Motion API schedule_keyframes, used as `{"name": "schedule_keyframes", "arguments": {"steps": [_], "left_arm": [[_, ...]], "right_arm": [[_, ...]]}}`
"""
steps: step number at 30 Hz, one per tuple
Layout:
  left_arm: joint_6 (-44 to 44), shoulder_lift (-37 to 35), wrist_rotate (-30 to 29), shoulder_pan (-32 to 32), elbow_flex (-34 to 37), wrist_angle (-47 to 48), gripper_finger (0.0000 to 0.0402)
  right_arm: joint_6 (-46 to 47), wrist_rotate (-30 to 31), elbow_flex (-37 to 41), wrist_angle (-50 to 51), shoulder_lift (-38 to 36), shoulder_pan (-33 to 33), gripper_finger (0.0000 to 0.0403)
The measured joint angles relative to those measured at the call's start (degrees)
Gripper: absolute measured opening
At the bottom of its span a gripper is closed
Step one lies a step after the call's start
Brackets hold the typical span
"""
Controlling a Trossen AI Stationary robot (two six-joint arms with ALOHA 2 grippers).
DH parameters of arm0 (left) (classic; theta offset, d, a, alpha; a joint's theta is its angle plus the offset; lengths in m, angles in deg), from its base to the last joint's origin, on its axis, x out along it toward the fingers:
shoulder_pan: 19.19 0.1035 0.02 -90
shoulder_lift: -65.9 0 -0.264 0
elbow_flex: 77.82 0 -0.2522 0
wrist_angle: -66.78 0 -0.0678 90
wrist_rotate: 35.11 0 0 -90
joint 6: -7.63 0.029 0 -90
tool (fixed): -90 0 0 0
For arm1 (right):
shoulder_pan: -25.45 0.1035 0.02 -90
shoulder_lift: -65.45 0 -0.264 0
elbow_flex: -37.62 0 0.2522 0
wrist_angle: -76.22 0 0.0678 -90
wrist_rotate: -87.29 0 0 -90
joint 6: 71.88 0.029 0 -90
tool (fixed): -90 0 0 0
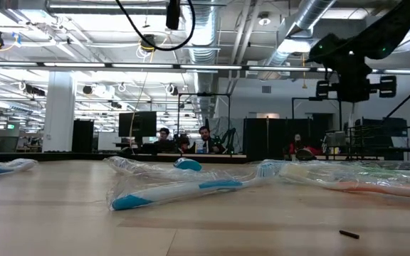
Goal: Pick & Place toothbrushing station
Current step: Put the top purple toothbrush into the left section of wire organizer
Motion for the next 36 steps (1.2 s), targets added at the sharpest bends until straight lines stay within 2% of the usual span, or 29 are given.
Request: {"name": "schedule_keyframes", "arguments": {"steps": [13, 27, 31, 36], "left_arm": [[-1.7, 0.0, 1.0, 2.7, 0.0, 0.0, 0.0002], [-1.7, 0.0, 1.3, 2.6, 0.0, 0.0, 0.0002], [-1.7, 0.0, 1.3, 2.6, 0.0, 0.0, 0.0002], [-1.7, 0.0, 1.2, 2.6, 0.0, -0.1, 0.0002]], "right_arm": [[3.2, -0.8, 0.0, -1.1, 8.3, 1.2, 0.0014], [3.4, -2.5, 0.0, -1.2, 9.4, -0.4, 0.0016], [3.0, -2.5, 0.0, -1.1, 9.4, -0.3, 0.0029], [1.9, -3.4, 0.0, -0.9, 9.4, 0.4, 0.0065]]}}
